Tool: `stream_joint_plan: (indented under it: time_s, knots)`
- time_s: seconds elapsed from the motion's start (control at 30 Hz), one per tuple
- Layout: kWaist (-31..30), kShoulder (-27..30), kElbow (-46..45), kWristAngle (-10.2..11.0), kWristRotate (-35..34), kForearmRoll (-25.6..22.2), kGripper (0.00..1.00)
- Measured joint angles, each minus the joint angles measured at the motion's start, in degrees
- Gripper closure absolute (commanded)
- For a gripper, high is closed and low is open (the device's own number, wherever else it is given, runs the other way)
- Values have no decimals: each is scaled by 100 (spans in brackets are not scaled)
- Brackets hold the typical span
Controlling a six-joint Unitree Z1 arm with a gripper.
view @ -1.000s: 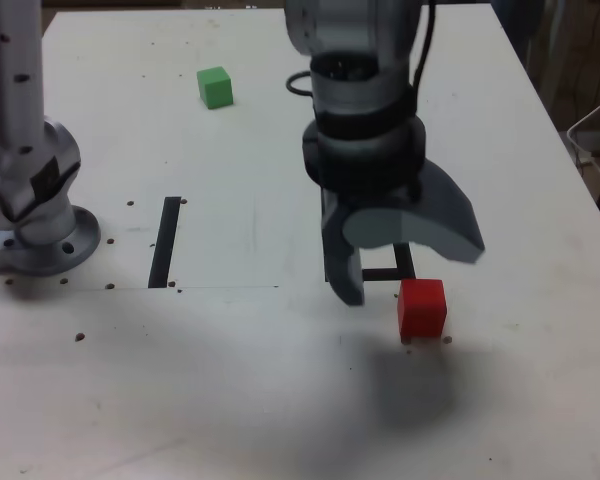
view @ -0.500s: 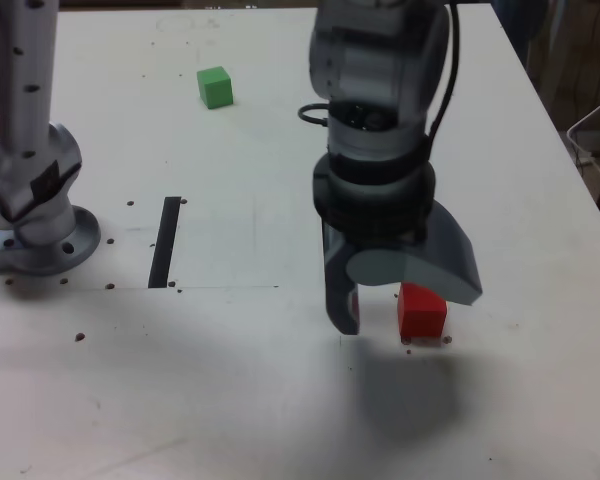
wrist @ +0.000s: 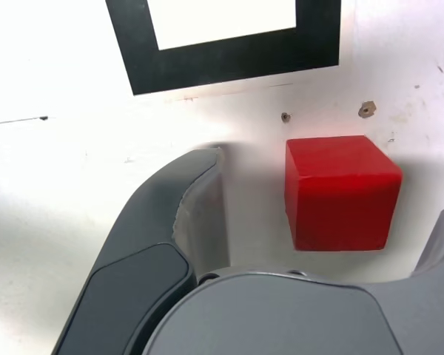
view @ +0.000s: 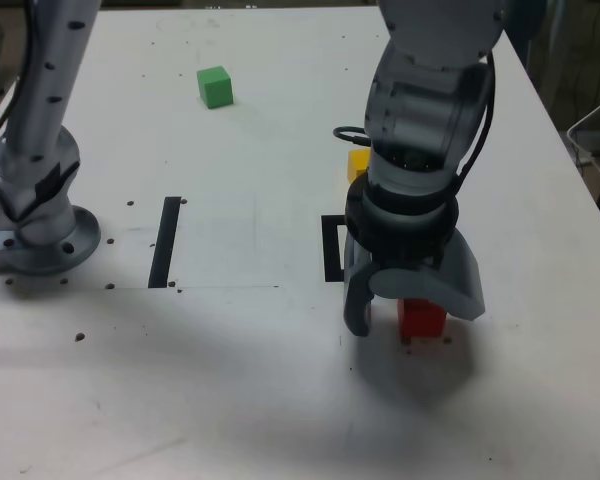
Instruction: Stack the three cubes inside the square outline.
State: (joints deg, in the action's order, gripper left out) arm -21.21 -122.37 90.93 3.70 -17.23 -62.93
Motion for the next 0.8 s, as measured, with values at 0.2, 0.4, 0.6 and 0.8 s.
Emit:
stream_joint_plan:
  time_s: [0.2, 0.4, 0.6, 0.8]
  knots:
    - [93, -85, 153, 102, 119, 0, 22]
    - [114, -113, 314, 285, 191, -12, 32]
    - [118, -138, 418, 316, 248, -25, 45]
    - [121, -156, 433, 245, 227, -44, 56]
